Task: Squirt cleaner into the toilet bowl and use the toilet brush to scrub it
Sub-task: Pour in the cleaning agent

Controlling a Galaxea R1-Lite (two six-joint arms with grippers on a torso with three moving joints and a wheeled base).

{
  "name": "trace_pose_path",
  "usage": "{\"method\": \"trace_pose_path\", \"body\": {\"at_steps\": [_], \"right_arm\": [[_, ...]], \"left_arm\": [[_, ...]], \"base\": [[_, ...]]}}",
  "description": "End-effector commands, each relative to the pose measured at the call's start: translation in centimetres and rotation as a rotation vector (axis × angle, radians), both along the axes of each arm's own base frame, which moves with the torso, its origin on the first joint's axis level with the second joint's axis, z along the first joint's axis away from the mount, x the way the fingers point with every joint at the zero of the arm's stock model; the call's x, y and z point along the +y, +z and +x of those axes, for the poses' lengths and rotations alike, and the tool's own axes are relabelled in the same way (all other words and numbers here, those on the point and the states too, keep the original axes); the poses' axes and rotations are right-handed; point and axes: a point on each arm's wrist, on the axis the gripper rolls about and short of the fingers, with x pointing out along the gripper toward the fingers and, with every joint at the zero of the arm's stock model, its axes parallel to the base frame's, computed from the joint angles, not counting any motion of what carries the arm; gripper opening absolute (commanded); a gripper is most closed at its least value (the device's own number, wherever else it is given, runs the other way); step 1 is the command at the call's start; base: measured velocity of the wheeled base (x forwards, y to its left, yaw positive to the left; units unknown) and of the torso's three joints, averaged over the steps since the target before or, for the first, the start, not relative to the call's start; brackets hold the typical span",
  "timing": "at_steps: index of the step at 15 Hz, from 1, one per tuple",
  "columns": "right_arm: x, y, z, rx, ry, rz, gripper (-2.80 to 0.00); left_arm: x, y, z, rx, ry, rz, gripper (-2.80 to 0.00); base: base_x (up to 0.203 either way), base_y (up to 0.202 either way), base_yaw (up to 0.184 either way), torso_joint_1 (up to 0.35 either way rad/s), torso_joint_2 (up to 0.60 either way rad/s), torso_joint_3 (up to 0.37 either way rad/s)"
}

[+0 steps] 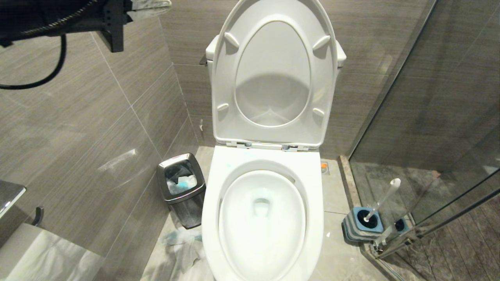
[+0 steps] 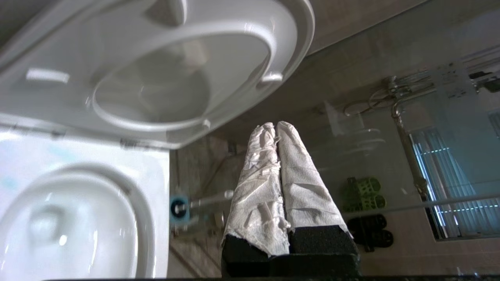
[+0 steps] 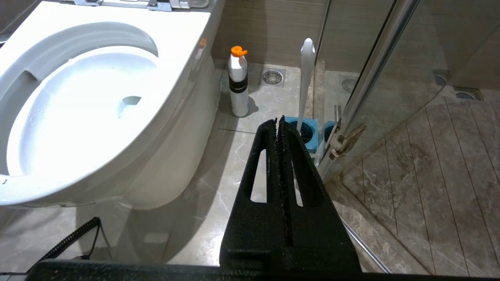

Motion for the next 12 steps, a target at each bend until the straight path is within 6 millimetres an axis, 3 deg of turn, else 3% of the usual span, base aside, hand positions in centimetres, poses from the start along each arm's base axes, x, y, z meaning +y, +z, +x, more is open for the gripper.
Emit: {"method": "trace_pose_path", "body": {"at_steps": [1,6,10,12], "right_arm": [[0.0,0.0,0.0,0.002,0.000,0.000,-2.80],[0.0,0.0,0.0,0.002,0.000,0.000,-2.80],[0.0,0.0,0.0,0.002,0.000,0.000,-2.80],[0.0,0.0,0.0,0.001,0.000,0.000,-2.80]], "left_arm": [[2.2,1.5,-6.5,0.052,0.034,0.009,-2.80],[4.5,0.7,-9.8,0.059,0.427,0.195,-2.80],[6.3,0.9,-12.3,-0.050,0.575,0.374,-2.80],[6.6,1.0,-12.5,-0.050,0.622,0.390,-2.80]], "base": [[0.000,0.000,0.000,0.000,0.00,0.000],[0.000,0.000,0.000,0.000,0.00,0.000],[0.000,0.000,0.000,0.000,0.00,0.000],[0.000,0.000,0.000,0.000,0.00,0.000]]}}
